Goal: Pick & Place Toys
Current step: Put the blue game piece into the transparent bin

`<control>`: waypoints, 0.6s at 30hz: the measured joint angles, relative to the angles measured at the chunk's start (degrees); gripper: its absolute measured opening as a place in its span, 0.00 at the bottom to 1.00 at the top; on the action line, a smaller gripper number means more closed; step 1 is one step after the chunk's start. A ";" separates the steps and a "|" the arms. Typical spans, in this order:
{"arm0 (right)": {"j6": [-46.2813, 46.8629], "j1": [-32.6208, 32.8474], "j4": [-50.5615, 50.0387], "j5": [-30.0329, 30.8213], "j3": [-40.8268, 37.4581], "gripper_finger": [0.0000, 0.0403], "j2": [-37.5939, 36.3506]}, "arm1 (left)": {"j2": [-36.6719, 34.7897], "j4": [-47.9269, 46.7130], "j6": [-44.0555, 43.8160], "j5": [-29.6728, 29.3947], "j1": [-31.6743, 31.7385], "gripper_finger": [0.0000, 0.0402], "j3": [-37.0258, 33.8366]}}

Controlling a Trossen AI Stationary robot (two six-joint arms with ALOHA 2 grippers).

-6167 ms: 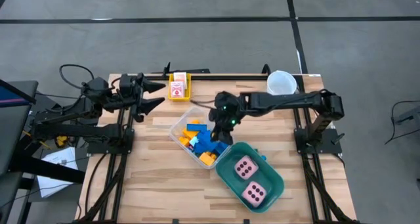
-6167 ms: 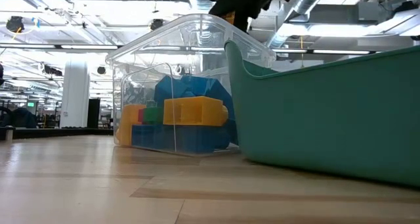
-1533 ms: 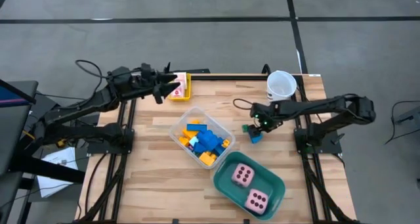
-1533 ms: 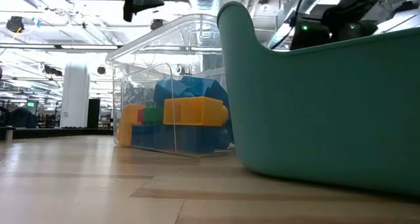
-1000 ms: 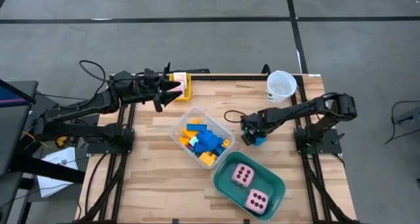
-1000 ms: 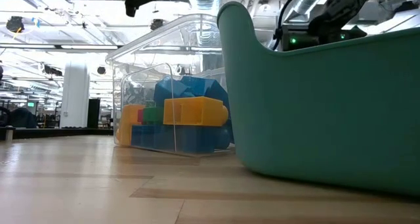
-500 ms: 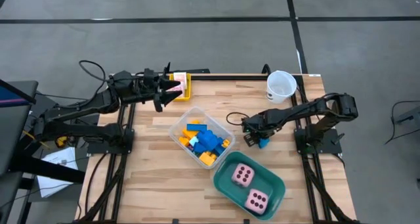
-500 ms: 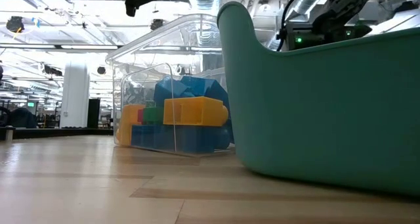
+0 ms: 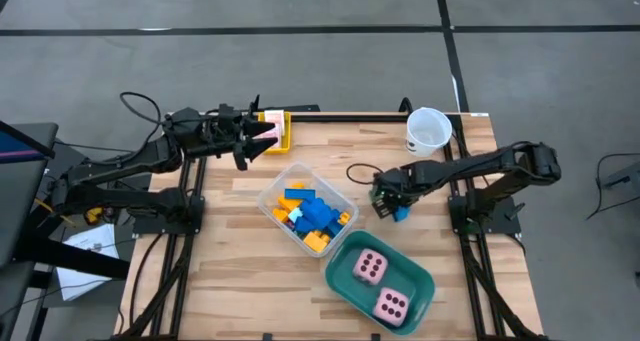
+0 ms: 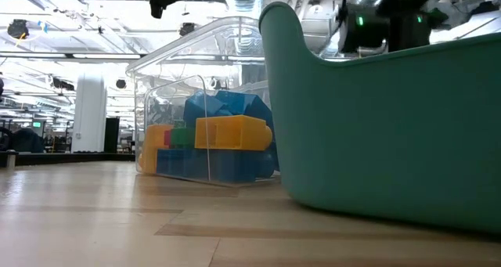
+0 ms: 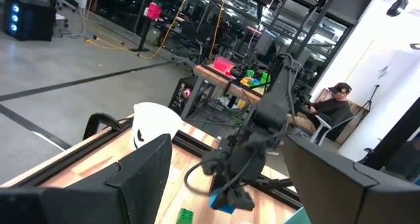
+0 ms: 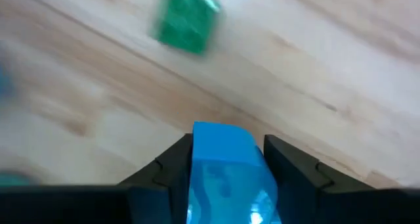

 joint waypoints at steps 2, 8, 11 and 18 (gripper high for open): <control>-1.28 -0.62 -0.03 0.54 2.60 0.38 -1.72 | 0.00 0.11 0.01 0.00 0.00 0.72 0.00; -11.60 -4.23 1.98 4.28 15.69 0.38 -4.97 | -0.60 0.37 1.20 0.02 0.00 0.72 -0.01; -19.19 -5.44 7.76 1.91 21.38 0.38 -3.93 | -1.82 0.46 3.03 0.60 0.00 0.72 0.00; -29.55 -4.37 17.19 -5.99 32.40 0.38 8.99 | -5.54 0.25 5.83 0.79 0.00 0.72 -0.02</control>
